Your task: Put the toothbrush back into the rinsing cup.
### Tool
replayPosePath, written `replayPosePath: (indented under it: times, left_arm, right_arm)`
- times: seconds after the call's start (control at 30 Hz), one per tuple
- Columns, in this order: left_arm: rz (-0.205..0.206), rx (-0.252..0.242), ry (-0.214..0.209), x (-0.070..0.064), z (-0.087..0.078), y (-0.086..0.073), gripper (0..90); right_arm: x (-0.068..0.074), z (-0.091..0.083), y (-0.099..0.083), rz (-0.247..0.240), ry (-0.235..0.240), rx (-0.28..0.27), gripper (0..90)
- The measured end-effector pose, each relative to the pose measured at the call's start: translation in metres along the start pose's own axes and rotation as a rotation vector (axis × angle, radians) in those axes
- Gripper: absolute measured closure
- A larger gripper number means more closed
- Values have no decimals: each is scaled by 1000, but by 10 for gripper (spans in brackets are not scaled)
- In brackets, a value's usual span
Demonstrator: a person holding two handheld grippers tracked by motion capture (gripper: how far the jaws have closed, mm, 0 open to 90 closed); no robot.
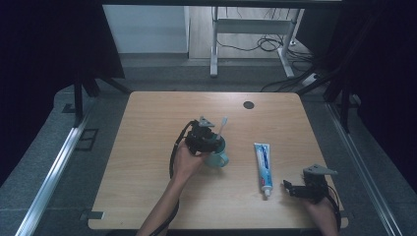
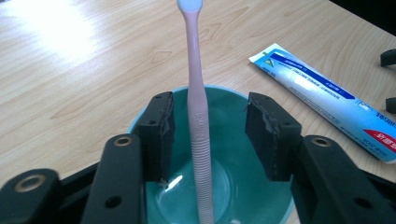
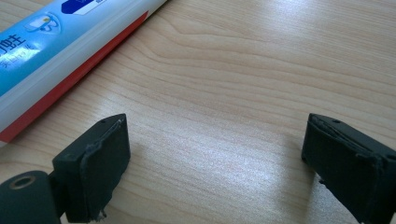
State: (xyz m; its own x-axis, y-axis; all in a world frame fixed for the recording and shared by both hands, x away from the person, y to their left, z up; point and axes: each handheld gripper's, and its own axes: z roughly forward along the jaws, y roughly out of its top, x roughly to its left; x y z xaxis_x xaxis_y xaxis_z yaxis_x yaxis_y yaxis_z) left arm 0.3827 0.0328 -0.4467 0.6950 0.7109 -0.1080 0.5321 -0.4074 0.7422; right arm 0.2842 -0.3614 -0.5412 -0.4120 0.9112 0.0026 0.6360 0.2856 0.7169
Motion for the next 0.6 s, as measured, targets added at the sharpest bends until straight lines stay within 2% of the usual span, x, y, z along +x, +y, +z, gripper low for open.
replayPosePath:
  times: [0.27,0.6]
  left_arm:
    - [10,-16,14,-1,-9,3,410]
    - [-1,-27,14,0,-19,3,210]
  right_arm:
    - [0,0,0,0,0,0,76]
    - [0,0,0,-2,0,-1,76]
